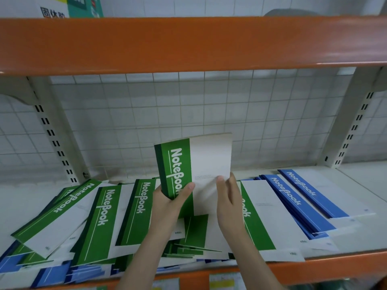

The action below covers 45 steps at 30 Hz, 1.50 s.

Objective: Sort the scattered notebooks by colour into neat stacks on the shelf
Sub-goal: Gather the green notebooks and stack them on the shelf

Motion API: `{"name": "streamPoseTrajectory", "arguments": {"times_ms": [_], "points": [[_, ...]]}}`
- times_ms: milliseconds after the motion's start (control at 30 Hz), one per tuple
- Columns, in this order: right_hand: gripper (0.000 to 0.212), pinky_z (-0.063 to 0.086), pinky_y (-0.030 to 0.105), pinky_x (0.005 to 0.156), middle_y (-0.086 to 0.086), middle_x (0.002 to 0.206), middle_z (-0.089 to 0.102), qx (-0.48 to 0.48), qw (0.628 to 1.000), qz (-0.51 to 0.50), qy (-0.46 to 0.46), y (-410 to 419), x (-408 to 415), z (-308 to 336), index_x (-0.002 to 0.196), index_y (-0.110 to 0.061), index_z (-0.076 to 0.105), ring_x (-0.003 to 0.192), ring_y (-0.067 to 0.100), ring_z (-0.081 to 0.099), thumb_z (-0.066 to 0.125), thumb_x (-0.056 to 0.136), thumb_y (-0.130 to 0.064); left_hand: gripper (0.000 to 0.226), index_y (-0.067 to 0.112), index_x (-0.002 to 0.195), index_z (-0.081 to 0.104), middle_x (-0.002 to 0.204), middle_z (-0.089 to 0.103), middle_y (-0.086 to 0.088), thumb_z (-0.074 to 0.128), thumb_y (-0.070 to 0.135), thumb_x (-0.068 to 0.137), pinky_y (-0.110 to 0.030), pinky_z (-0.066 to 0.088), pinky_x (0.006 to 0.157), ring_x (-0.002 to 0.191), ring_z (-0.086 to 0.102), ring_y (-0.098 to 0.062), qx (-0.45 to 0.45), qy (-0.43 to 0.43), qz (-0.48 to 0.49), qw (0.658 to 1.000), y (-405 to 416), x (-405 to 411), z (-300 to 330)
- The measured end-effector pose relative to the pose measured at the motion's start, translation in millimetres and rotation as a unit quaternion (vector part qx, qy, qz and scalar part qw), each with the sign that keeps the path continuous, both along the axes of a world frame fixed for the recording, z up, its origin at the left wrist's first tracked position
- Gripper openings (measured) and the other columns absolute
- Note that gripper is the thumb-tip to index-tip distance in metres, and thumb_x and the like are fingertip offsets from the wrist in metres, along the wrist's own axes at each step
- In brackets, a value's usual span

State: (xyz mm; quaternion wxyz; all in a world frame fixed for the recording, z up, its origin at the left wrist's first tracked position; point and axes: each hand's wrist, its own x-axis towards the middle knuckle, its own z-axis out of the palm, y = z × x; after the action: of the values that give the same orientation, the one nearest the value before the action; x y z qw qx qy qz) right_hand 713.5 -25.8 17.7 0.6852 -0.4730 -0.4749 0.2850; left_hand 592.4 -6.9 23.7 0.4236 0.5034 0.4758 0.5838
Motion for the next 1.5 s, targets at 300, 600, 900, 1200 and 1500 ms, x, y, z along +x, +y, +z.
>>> {"name": "streamPoseTrajectory", "arguments": {"times_ms": [300, 600, 900, 1200, 1500], "points": [[0.015, 0.038, 0.018, 0.052, -0.005, 0.065, 0.052, -0.036, 0.990, -0.012, -0.138, -6.2, 19.0, 10.2, 0.092, -0.018, 0.048, 0.053, 0.001, 0.044, 0.036, 0.101, -0.018, 0.021, 0.033, 0.088, 0.065, 0.080, 0.069, 0.030, 0.076, 0.038, 0.071, -0.016, 0.044, 0.064, 0.075, 0.063, 0.012, -0.004, 0.067, -0.043, 0.997, 2.5, -3.9, 5.2], [0.020, 0.036, 0.024, 0.052, 0.006, 0.085, 0.050, -0.276, 0.957, -0.073, -0.055, -29.2, 87.2, 15.6, 0.089, -0.012, 0.047, 0.071, 0.013, 0.048, 0.034, 0.101, -0.022, 0.024, 0.031, 0.089, 0.051, 0.093, 0.061, 0.004, 0.032, 0.039, 0.102, -0.031, 0.050, 0.072, 0.083, 0.059, -0.008, -0.059, 0.184, -0.124, 0.973, 0.8, 54.9, 12.5], [0.022, 0.027, 0.027, 0.053, 0.001, 0.071, 0.041, -0.339, 0.918, -0.198, -0.050, -90.1, 198.2, 15.2, 0.077, -0.013, 0.039, 0.061, 0.013, 0.037, 0.031, 0.097, -0.015, 0.025, 0.035, 0.087, 0.050, 0.091, 0.064, 0.010, 0.030, 0.038, 0.103, -0.029, 0.052, 0.071, 0.083, 0.064, -0.008, -0.103, 0.186, -0.284, 0.935, -19.3, 182.3, 3.9], [0.026, 0.029, 0.029, 0.065, 0.002, 0.070, 0.036, -0.325, 0.886, -0.328, 0.054, -177.7, 327.2, -6.7, 0.067, -0.017, 0.035, 0.070, 0.019, 0.036, 0.040, 0.092, -0.010, 0.026, 0.024, 0.091, 0.052, 0.096, 0.063, -0.006, 0.032, 0.036, 0.101, -0.042, 0.051, 0.087, 0.089, 0.062, -0.022, -0.095, 0.236, -0.407, 0.877, -72.8, 339.1, 1.6], [0.027, 0.039, 0.034, 0.067, 0.004, 0.070, 0.043, -0.333, 0.842, -0.413, 0.098, -278.2, 454.3, -21.1, 0.067, -0.016, 0.041, 0.067, 0.020, 0.042, 0.044, 0.094, -0.009, 0.021, 0.012, 0.099, 0.055, 0.104, 0.062, -0.016, 0.037, 0.023, 0.100, -0.034, 0.048, 0.085, 0.095, 0.059, -0.029, -0.069, 0.226, -0.495, 0.836, -152.2, 495.7, -15.8]]}}
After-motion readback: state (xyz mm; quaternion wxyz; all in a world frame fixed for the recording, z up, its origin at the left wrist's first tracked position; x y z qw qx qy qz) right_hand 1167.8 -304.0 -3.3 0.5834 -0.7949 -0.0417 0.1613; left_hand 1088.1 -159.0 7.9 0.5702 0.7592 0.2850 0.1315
